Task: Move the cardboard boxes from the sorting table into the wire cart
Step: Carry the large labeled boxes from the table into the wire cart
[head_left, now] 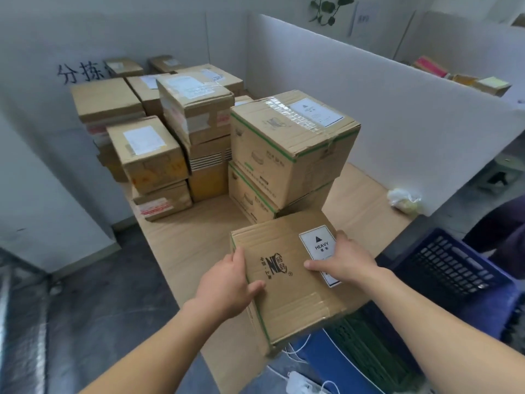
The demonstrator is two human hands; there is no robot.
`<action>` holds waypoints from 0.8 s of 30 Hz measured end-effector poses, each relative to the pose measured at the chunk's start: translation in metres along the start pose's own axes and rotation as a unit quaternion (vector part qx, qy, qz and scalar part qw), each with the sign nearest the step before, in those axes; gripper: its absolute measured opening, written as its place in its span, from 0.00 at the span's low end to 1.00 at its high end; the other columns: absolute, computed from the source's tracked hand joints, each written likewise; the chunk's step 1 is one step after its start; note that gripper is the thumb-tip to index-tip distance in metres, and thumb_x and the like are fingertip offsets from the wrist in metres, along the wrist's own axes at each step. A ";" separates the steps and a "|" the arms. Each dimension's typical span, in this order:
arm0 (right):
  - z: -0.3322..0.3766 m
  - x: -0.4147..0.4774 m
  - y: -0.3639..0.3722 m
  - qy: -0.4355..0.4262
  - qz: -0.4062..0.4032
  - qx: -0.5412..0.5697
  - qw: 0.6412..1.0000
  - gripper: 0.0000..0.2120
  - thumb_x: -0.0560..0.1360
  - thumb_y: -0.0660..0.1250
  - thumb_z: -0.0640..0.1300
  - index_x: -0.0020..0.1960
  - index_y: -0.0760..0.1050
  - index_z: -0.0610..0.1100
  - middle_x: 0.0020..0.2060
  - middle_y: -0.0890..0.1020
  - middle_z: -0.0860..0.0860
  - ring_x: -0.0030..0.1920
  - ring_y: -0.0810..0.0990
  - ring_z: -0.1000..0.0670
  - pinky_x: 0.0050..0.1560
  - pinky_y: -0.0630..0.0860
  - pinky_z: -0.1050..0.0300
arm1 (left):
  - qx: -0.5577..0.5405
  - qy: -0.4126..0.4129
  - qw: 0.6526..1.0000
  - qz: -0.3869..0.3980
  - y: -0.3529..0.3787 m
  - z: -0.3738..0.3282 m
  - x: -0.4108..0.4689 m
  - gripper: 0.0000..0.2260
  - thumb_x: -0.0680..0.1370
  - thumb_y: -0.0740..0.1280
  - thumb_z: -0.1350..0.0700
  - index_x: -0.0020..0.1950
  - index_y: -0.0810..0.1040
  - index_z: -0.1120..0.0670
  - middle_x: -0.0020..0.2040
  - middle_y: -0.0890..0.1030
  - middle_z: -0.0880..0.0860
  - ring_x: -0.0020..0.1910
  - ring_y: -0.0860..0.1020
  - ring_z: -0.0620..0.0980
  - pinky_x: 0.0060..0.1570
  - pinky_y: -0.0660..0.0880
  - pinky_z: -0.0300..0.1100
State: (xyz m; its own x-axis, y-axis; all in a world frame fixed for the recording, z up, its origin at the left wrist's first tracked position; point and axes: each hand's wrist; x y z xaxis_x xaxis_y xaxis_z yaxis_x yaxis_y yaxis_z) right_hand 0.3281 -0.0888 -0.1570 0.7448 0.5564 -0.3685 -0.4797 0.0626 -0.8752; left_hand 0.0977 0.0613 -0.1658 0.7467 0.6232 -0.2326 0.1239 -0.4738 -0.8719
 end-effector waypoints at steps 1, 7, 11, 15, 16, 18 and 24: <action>0.012 -0.009 0.010 -0.008 0.002 0.003 1.000 0.52 0.54 0.72 0.77 0.68 0.66 0.47 0.60 0.78 0.49 0.60 0.78 0.44 0.55 0.76 0.50 | -0.020 -0.009 1.000 0.001 -0.002 0.014 -0.012 0.34 0.75 0.68 0.36 0.74 0.60 0.50 0.67 0.75 0.53 0.63 0.76 0.56 0.60 0.75 0.50; 0.068 -0.059 0.054 -0.034 0.024 0.084 0.996 0.43 0.58 0.78 0.69 0.65 0.68 0.51 0.57 0.80 0.55 0.57 0.79 0.49 0.56 0.76 0.49 | -0.153 -0.111 0.982 -0.024 -0.011 0.083 -0.068 0.31 0.74 0.73 0.40 0.70 0.64 0.50 0.64 0.79 0.52 0.61 0.78 0.56 0.57 0.75 0.47; 0.106 -0.091 0.082 -0.045 0.028 0.135 0.990 0.33 0.60 0.80 0.62 0.60 0.73 0.55 0.53 0.81 0.59 0.55 0.80 0.51 0.55 0.76 0.51 | -0.207 -0.173 0.963 -0.017 -0.012 0.127 -0.107 0.28 0.73 0.72 0.38 0.66 0.71 0.53 0.62 0.80 0.51 0.60 0.78 0.54 0.57 0.75 0.46; 0.159 -0.118 0.113 -0.055 0.033 0.178 0.982 0.25 0.62 0.81 0.56 0.55 0.75 0.55 0.49 0.83 0.61 0.51 0.81 0.55 0.55 0.77 0.53 | -0.239 -0.212 0.947 -0.045 -0.038 0.172 -0.139 0.28 0.69 0.75 0.39 0.63 0.75 0.52 0.58 0.81 0.50 0.58 0.80 0.53 0.57 0.77 0.48; 0.176 -0.123 0.118 -0.063 0.038 0.183 0.980 0.23 0.62 0.81 0.55 0.53 0.75 0.54 0.48 0.83 0.61 0.49 0.81 0.57 0.51 0.77 0.55 | -0.240 -0.221 0.944 -0.054 -0.050 0.185 -0.146 0.28 0.69 0.76 0.39 0.63 0.75 0.51 0.58 0.81 0.49 0.57 0.80 0.52 0.57 0.78 0.48; 0.213 -0.131 0.125 -0.088 0.047 0.187 0.977 0.22 0.62 0.81 0.53 0.52 0.75 0.54 0.48 0.83 0.61 0.46 0.80 0.60 0.43 0.74 0.60 | -0.236 -0.242 0.938 -0.082 -0.075 0.212 -0.161 0.30 0.68 0.76 0.39 0.63 0.73 0.51 0.57 0.81 0.49 0.57 0.79 0.52 0.56 0.78 0.48; 0.331 -0.150 0.135 -0.169 0.046 0.156 0.972 0.29 0.62 0.82 0.56 0.57 0.74 0.48 0.50 0.80 0.55 0.53 0.80 0.50 0.50 0.73 0.54 | -0.235 -0.297 0.907 -0.185 -0.141 0.283 -0.199 0.30 0.65 0.79 0.42 0.60 0.73 0.52 0.57 0.81 0.52 0.59 0.78 0.54 0.57 0.75 0.46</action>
State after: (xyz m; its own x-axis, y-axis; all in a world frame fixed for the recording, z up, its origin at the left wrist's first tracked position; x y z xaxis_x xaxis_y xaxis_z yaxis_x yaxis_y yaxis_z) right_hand -0.0019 0.1104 -0.1162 0.5229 0.8083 -0.2705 -0.6939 0.2194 -0.6858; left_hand -0.2528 0.1803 -0.1183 0.1296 0.9530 -0.2740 0.6630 -0.2887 -0.6907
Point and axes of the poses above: each hand's wrist, its own x-axis towards the middle knuckle, its own y-axis out of the palm, z = x × y
